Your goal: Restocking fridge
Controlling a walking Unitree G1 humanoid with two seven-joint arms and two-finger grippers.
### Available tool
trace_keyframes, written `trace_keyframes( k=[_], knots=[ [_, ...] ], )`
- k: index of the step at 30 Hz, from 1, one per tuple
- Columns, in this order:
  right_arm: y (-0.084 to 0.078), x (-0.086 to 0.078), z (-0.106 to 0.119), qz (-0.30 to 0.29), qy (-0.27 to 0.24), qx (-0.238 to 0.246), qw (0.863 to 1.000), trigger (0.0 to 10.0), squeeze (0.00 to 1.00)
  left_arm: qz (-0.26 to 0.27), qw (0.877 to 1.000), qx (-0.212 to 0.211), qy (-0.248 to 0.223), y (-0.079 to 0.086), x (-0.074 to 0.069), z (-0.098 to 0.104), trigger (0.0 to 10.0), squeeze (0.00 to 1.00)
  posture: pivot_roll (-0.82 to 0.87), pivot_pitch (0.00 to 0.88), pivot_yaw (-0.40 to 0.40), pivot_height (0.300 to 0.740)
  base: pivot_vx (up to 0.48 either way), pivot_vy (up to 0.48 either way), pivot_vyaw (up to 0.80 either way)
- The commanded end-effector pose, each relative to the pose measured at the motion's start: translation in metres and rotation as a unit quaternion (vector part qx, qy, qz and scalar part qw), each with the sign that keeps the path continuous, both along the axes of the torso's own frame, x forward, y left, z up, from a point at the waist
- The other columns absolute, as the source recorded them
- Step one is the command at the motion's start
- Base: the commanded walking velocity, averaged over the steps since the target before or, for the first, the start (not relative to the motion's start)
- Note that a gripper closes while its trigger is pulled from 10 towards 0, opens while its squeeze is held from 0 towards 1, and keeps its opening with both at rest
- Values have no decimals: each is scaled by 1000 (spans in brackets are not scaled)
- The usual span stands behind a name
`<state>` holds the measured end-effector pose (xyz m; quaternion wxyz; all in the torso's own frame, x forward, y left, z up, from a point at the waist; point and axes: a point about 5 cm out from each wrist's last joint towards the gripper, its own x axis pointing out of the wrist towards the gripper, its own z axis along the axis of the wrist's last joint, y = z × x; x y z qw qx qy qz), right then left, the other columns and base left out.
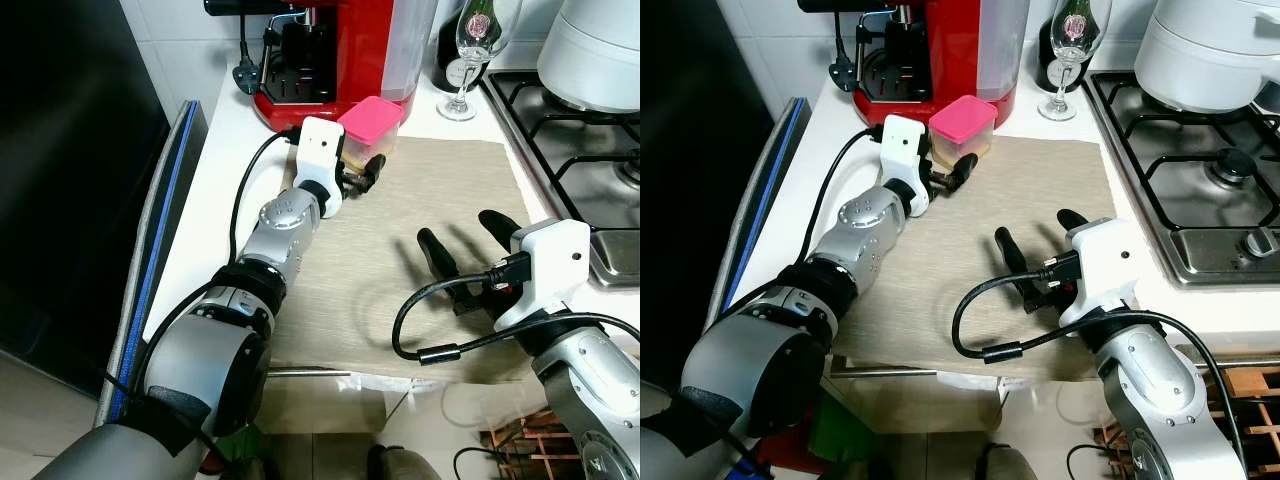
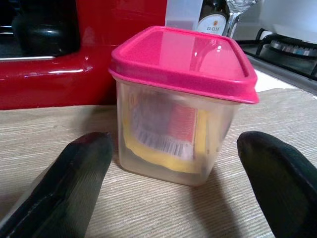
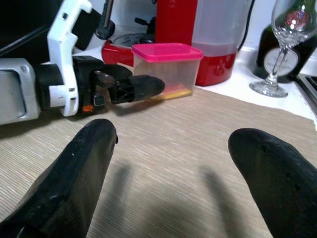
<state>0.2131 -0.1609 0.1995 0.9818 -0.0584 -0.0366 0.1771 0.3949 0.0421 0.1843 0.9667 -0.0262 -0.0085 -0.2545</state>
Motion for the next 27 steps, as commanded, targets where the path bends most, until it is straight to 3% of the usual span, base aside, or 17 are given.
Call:
trace_keyframes(
  k=[1,3,4,27],
  knots=[
    [1,-3,1,5,3,0,1000,10000,0,-8,1000,3,-12,-2,2,8,3176,0,-365,120,38,740,0,0,0],
    [1,-3,1,6,3,0,1000,10000,0,-8,1000,3,-12,-2,2,8,3176,0,-365,120,38,740,0,0,0],
    [1,-3,1,7,3,0,1000,10000,0,-10,1000,2,-12,-3,2,9,0,0,-365,120,38,740,0,0,0],
    [2,-4,0,5,7,2,1000,10000,0,-31,999,-27,-17,-12,1,15,0,0,-371,123,40,740,0,0,0]
  ],
)
